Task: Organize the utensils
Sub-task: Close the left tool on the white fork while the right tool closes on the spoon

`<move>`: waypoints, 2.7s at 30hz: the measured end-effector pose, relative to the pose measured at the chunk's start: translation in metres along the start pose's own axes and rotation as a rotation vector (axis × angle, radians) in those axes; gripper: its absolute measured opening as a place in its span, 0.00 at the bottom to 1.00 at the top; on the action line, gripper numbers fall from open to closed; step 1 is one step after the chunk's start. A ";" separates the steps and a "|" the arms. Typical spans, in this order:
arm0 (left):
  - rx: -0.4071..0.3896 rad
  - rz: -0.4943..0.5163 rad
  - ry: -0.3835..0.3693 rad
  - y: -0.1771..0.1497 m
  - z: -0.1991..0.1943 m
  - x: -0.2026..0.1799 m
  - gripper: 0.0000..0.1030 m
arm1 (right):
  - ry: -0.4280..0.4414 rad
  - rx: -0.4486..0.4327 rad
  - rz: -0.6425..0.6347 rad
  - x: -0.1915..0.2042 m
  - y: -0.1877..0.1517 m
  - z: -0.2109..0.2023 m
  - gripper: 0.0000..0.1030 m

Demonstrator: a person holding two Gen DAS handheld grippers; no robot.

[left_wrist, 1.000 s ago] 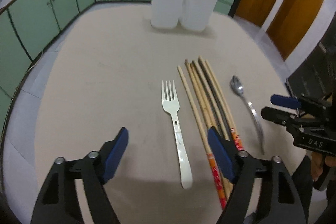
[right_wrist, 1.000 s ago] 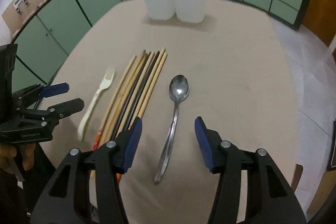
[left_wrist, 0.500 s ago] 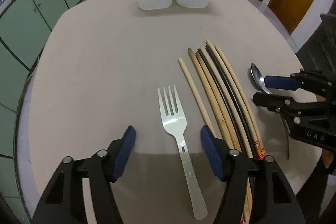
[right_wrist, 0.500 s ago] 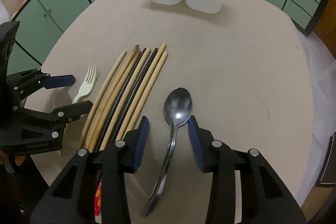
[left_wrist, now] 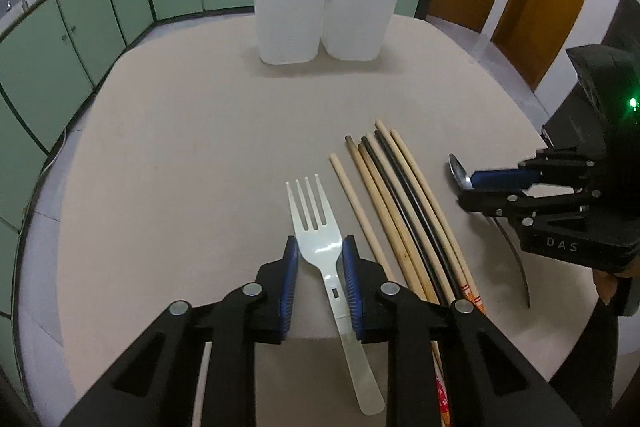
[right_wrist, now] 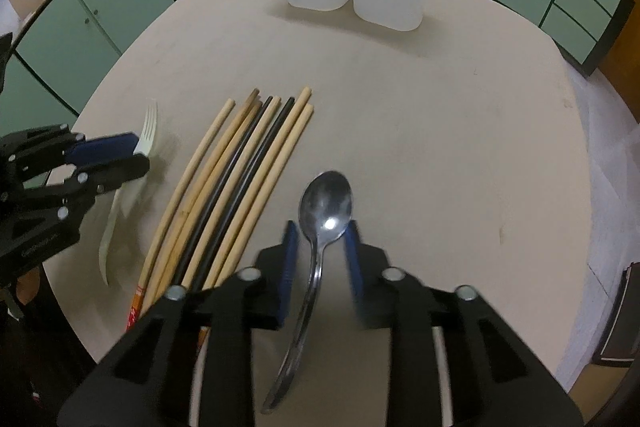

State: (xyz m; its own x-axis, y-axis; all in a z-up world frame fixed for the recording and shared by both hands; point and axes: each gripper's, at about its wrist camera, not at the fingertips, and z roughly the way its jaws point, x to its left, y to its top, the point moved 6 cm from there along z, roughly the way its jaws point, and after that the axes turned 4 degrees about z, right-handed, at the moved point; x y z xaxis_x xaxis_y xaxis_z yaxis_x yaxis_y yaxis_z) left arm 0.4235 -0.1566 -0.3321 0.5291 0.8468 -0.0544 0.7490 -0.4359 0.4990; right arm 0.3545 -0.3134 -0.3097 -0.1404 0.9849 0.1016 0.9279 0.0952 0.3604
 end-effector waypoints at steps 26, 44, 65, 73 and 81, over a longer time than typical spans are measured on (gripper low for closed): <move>0.118 -0.089 -0.074 0.011 0.017 0.023 0.14 | -0.031 0.044 -0.049 0.009 0.026 0.017 0.27; 0.038 -0.019 -0.067 0.019 0.009 0.024 0.16 | -0.019 -0.006 -0.038 0.008 0.011 -0.004 0.27; 0.133 0.071 -0.124 0.023 0.027 0.011 0.18 | -0.030 0.004 -0.033 0.006 0.015 0.008 0.27; 0.058 -0.058 -0.099 0.003 0.003 0.017 0.00 | -0.032 0.000 -0.032 0.006 0.012 0.008 0.27; 0.064 -0.156 -0.153 -0.009 0.002 0.037 0.16 | -0.030 -0.005 -0.034 0.006 0.011 0.004 0.27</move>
State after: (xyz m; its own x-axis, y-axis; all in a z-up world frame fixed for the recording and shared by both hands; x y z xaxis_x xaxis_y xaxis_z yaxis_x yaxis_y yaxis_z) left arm 0.4372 -0.1217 -0.3399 0.4559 0.8515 -0.2592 0.8473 -0.3261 0.4191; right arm 0.3651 -0.3062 -0.3093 -0.1609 0.9851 0.0611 0.9212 0.1276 0.3676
